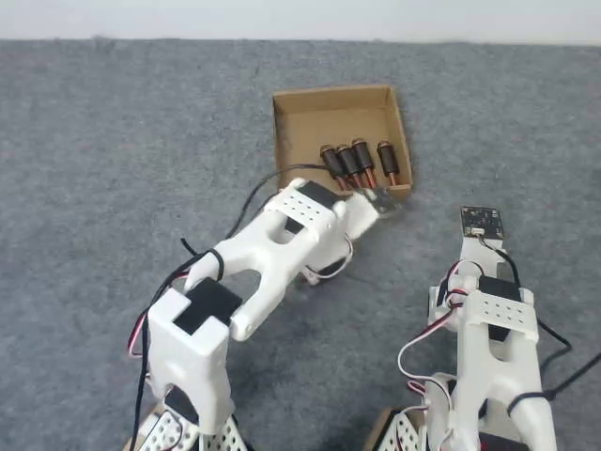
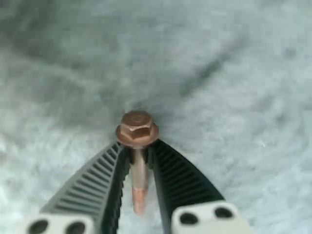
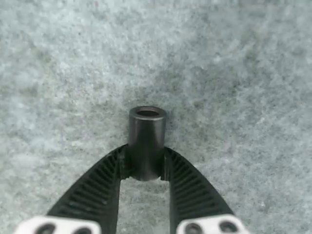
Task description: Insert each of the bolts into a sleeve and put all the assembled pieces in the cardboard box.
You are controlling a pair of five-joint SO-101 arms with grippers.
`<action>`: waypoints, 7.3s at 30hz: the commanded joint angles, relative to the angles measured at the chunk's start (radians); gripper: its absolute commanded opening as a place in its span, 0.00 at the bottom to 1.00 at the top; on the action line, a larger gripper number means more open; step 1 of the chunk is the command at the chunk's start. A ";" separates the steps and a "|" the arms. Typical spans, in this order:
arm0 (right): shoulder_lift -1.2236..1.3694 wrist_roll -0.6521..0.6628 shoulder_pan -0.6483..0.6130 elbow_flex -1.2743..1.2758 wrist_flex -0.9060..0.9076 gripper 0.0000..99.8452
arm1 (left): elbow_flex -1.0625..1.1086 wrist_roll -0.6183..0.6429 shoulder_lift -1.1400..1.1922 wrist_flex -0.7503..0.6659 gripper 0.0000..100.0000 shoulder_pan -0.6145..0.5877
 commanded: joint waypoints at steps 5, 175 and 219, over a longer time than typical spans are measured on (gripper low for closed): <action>-0.038 0.011 -0.013 -0.009 -0.016 0.01 | 0.140 0.304 -0.284 -0.144 0.01 -0.195; 0.753 -0.106 -0.928 0.445 -2.586 0.01 | 0.567 0.348 -1.083 -0.532 0.01 -0.508; 0.754 -0.104 -0.924 0.445 -2.580 0.01 | 1.082 0.522 -1.921 -0.727 0.01 -0.095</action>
